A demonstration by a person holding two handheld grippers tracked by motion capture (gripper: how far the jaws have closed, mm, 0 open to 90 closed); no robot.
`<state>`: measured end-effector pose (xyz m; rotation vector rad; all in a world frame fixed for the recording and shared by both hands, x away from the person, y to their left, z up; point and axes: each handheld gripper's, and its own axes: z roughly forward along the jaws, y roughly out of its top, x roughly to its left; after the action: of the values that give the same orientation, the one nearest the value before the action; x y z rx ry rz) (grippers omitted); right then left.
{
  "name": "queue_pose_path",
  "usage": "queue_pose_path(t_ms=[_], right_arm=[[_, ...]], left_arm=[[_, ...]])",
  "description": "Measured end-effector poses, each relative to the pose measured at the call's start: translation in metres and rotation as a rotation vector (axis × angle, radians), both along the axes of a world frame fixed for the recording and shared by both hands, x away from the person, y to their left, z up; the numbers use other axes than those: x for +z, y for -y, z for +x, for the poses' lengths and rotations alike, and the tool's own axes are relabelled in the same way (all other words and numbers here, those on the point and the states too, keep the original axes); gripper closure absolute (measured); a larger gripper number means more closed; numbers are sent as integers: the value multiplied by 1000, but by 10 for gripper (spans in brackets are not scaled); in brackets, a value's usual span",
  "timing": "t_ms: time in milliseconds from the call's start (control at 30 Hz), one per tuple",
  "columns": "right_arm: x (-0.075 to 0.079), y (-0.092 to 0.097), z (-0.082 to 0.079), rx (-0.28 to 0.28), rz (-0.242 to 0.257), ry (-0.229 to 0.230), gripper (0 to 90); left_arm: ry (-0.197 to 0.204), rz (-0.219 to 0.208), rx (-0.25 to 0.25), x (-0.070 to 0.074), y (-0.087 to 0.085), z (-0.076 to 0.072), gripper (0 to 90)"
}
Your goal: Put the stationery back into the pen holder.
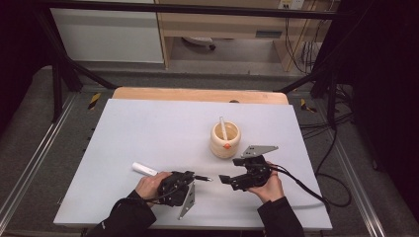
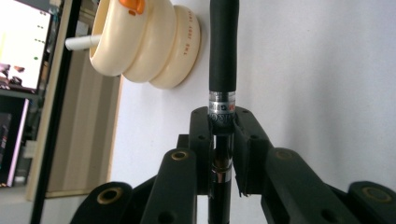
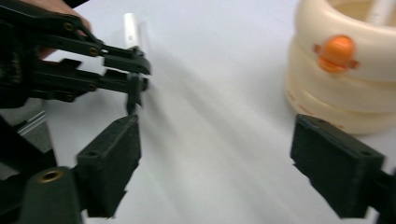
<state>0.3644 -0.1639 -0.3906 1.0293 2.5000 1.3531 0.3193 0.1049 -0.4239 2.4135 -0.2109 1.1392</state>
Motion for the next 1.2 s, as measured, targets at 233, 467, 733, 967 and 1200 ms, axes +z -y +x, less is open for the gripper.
queue_pose_path(t_ms=[233, 467, 733, 967, 1200], right_arm=[[-11, 19, 2, -52, 3, -4, 52], [-23, 36, 2, -87, -11, 5, 5], [-35, 56, 0, -97, -39, 22, 4], [-43, 67, -4, -95, -36, 30, 2], [-46, 74, -4, -92, -26, 38, 2]], left_arm=[[-88, -62, 61, 6, -1, 5, 790], [-183, -164, 131, 12, -2, 10, 790], [-288, -284, 205, 23, 0, 17, 790], [-359, -366, 247, 32, 2, 22, 790], [-438, -475, 292, 44, 7, 32, 791]])
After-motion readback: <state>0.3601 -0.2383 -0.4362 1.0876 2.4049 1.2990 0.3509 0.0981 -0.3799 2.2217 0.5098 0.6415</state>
